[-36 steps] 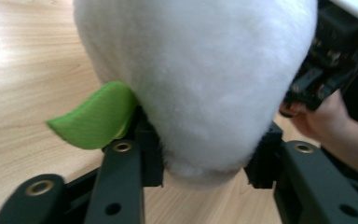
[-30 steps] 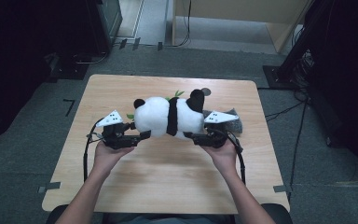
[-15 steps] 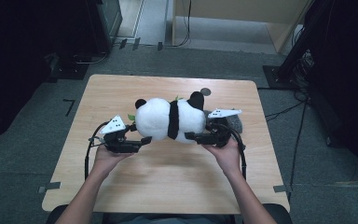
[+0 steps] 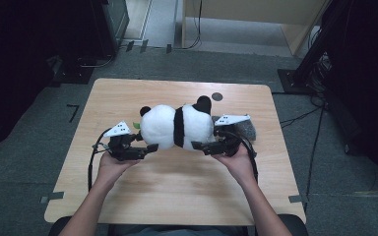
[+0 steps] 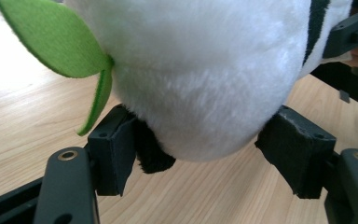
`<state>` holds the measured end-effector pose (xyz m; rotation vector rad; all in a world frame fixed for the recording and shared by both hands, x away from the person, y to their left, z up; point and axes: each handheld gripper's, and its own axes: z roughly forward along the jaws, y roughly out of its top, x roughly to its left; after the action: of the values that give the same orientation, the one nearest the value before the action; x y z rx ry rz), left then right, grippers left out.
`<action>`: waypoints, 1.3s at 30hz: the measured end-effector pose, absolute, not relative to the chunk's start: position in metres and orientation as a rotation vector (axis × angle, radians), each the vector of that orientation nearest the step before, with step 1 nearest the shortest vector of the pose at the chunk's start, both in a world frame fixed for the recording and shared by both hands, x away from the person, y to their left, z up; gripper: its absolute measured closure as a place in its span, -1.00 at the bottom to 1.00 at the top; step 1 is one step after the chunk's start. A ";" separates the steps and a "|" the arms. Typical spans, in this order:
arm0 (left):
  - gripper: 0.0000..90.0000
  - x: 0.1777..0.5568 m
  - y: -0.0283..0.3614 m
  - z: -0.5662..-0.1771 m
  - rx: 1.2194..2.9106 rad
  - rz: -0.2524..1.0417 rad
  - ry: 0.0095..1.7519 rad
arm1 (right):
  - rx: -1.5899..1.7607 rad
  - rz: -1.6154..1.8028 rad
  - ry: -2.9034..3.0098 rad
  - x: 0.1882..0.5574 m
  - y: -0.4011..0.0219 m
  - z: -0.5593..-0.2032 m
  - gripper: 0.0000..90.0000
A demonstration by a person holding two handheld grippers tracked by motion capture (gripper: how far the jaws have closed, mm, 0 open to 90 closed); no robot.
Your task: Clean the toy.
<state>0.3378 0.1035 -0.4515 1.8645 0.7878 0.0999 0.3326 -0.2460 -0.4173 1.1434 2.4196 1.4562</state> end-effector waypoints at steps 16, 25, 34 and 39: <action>-0.29 0.334 0.116 -0.457 1.902 0.089 0.897 | 1.191 1.378 2.524 0.340 -0.231 -0.430 -0.58; -0.27 0.339 0.119 -0.468 1.904 0.046 0.975 | 1.345 1.351 2.576 0.350 -0.232 -0.443 -0.57; -0.30 0.341 0.122 -0.471 1.876 0.097 0.990 | 1.263 1.301 2.562 0.353 -0.227 -0.451 -0.58; -0.31 0.341 0.126 -0.467 1.824 0.096 1.002 | 1.177 1.257 2.486 0.348 -0.233 -0.442 -0.58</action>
<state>0.3411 0.1261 -0.4670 1.8238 1.0021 0.0958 0.3477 -0.2326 -0.4420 1.1766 2.4855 1.2568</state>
